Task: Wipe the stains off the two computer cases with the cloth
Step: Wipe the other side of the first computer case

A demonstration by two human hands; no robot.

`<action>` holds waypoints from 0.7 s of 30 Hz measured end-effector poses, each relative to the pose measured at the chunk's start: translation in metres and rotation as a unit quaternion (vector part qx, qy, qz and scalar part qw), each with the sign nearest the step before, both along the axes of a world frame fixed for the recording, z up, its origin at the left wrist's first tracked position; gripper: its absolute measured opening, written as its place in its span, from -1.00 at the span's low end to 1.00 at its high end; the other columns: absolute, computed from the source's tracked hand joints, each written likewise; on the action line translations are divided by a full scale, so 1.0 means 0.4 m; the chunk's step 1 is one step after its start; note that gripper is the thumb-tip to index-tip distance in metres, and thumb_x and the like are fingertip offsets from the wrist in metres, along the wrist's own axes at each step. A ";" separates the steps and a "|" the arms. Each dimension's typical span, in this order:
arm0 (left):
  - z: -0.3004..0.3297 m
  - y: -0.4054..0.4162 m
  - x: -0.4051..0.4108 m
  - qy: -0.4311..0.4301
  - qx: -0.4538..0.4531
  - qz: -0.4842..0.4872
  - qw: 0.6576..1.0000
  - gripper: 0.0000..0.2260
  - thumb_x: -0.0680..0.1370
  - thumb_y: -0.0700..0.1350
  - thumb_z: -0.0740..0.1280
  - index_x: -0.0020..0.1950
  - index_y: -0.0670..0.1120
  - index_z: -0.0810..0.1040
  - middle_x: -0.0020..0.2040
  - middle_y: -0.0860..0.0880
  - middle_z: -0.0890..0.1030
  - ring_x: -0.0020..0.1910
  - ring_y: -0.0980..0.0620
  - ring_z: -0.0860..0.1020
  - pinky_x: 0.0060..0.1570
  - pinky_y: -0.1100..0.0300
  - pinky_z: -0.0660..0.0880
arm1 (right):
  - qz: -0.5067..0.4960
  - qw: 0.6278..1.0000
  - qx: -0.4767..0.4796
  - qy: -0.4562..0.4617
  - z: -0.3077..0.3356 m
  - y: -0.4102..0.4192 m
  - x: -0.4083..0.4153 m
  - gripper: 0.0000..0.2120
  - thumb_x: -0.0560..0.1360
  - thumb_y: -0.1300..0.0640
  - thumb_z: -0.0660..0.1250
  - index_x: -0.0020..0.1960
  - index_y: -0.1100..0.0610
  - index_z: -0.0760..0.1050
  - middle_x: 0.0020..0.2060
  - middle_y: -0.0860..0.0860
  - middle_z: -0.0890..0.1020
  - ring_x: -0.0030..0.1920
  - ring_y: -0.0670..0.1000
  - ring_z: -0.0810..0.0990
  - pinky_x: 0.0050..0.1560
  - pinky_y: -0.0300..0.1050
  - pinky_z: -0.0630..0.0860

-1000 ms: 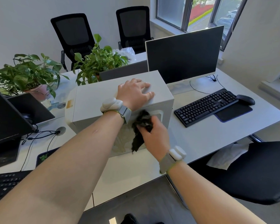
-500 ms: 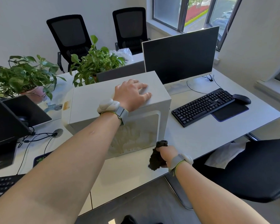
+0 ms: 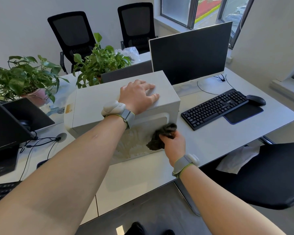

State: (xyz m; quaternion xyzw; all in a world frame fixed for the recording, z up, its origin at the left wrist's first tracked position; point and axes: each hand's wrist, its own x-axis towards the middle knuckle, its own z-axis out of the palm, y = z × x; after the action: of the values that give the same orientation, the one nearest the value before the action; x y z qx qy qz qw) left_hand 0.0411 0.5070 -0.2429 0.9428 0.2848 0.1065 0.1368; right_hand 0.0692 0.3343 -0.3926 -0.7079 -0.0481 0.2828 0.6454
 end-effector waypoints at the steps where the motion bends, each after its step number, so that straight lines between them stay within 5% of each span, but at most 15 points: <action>1: 0.001 -0.001 0.000 0.001 0.001 0.000 1.000 -0.55 0.57 0.33 0.26 0.43 0.23 0.52 0.51 0.07 0.41 0.49 -0.01 0.33 0.46 -0.06 0.13 | 0.013 0.998 -0.066 0.015 -0.026 0.009 0.011 -0.90 0.50 0.16 0.43 0.01 0.04 0.60 -0.12 0.03 0.70 -0.05 0.09 0.68 0.06 0.09 0.65; 4: 0.003 -0.001 -0.001 0.002 0.002 0.003 1.000 -0.55 0.58 0.33 0.26 0.43 0.23 0.51 0.51 0.07 0.41 0.49 -0.01 0.33 0.46 -0.05 0.13 | 0.043 0.970 -0.199 0.135 -0.071 0.006 0.021 -0.90 0.56 0.17 0.34 0.03 0.18 0.48 -0.14 0.10 0.58 -0.08 0.11 0.57 0.08 0.12 0.61; 6: 0.002 0.000 -0.001 0.003 0.000 0.001 1.000 -0.54 0.58 0.33 0.25 0.43 0.23 0.51 0.51 0.07 0.41 0.49 -0.01 0.33 0.46 -0.05 0.13 | 0.040 0.944 -0.167 0.281 -0.063 0.005 0.011 -0.85 0.60 0.17 0.34 0.00 0.27 0.45 -0.14 0.19 0.54 0.07 0.13 0.57 0.23 0.18 0.56; 8: 0.002 -0.001 -0.001 0.005 -0.003 -0.001 1.000 -0.54 0.57 0.34 0.25 0.43 0.24 0.51 0.51 0.08 0.41 0.49 -0.01 0.33 0.46 -0.06 0.13 | -0.009 0.936 -0.083 0.341 -0.040 0.018 0.002 -0.83 0.61 0.22 0.37 0.05 0.34 0.50 -0.10 0.24 0.61 0.18 0.23 0.62 0.13 0.20 0.58; 10: 0.002 0.000 -0.001 0.004 -0.001 0.001 1.000 -0.54 0.57 0.34 0.26 0.43 0.24 0.52 0.51 0.08 0.41 0.49 0.00 0.33 0.46 -0.06 0.13 | -0.072 0.953 -0.009 0.294 0.001 0.057 -0.002 -0.79 0.56 0.26 0.40 0.18 0.24 0.51 -0.01 0.21 0.63 0.11 0.27 0.63 0.04 0.23 0.65; 16: 0.005 -0.002 -0.001 0.013 -0.004 0.001 1.000 -0.53 0.57 0.34 0.25 0.44 0.23 0.51 0.52 0.08 0.39 0.50 -0.01 0.31 0.46 -0.09 0.12 | -0.112 0.978 0.163 0.067 0.112 0.055 -0.037 -0.89 0.49 0.21 0.42 -0.02 0.03 0.60 -0.08 0.05 0.71 -0.01 0.08 0.68 0.04 0.01 0.66; 18: 0.004 0.000 -0.001 0.014 -0.004 -0.001 1.000 -0.53 0.57 0.34 0.25 0.44 0.23 0.51 0.52 0.08 0.39 0.50 -0.01 0.31 0.46 -0.09 0.12 | -0.092 0.988 0.120 0.024 0.081 0.050 -0.042 -0.87 0.51 0.22 0.40 -0.01 0.01 0.58 -0.08 0.02 0.69 -0.02 0.04 0.66 0.02 -0.05 0.64; 21: 0.011 0.002 -0.007 0.023 -0.003 -0.006 1.000 -0.44 0.53 0.42 0.23 0.46 0.22 0.48 0.53 0.05 0.38 0.50 -0.02 0.31 0.47 -0.10 0.11 | -0.070 0.993 -0.040 0.085 0.010 0.037 -0.031 -0.89 0.53 0.26 0.31 -0.03 0.06 0.54 -0.15 0.09 0.66 0.01 0.21 0.67 0.08 0.16 0.64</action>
State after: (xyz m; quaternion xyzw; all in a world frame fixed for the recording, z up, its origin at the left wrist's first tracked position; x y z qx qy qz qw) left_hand 0.0384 0.5078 -0.2385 0.9461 0.2828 0.0834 0.1340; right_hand 0.0567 0.3491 -0.3885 -0.7078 0.0676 0.2983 0.6367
